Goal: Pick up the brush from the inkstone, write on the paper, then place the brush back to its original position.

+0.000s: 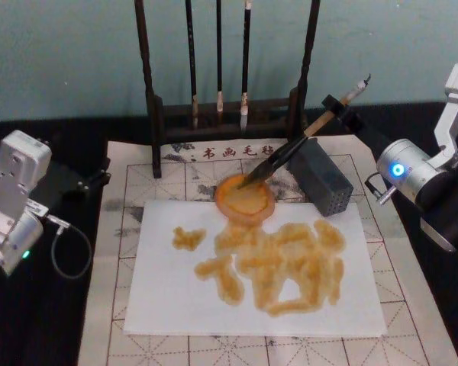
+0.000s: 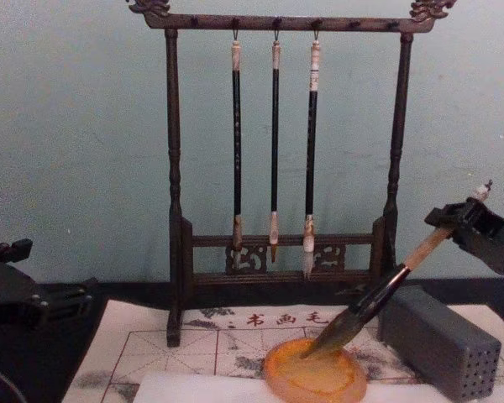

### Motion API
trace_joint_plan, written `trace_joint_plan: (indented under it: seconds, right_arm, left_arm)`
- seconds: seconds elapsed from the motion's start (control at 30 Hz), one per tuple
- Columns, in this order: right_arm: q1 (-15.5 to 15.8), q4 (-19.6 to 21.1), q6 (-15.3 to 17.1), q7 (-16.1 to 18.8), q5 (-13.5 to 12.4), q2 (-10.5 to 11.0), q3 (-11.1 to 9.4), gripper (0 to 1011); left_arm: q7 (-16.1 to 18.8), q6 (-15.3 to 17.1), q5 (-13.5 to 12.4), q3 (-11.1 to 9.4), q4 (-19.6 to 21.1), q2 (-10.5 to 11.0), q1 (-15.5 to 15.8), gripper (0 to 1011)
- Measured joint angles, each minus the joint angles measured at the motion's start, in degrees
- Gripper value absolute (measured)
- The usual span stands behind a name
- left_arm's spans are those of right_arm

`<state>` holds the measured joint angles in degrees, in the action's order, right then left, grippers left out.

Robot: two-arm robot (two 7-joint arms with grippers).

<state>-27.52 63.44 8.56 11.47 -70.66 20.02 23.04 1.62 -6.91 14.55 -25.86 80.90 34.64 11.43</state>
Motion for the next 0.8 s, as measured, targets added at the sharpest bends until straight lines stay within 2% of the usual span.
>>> trace_joint_plan:
  seconds: [0.8]
  right_arm:
    - [0.91, 1.41, -0.39, -0.27, 2.72, -0.17, -2.02, 185]
  left_arm:
    - [0.0, 0.0, 0.0, 0.0, 0.0, 0.0, 0.0, 1001]
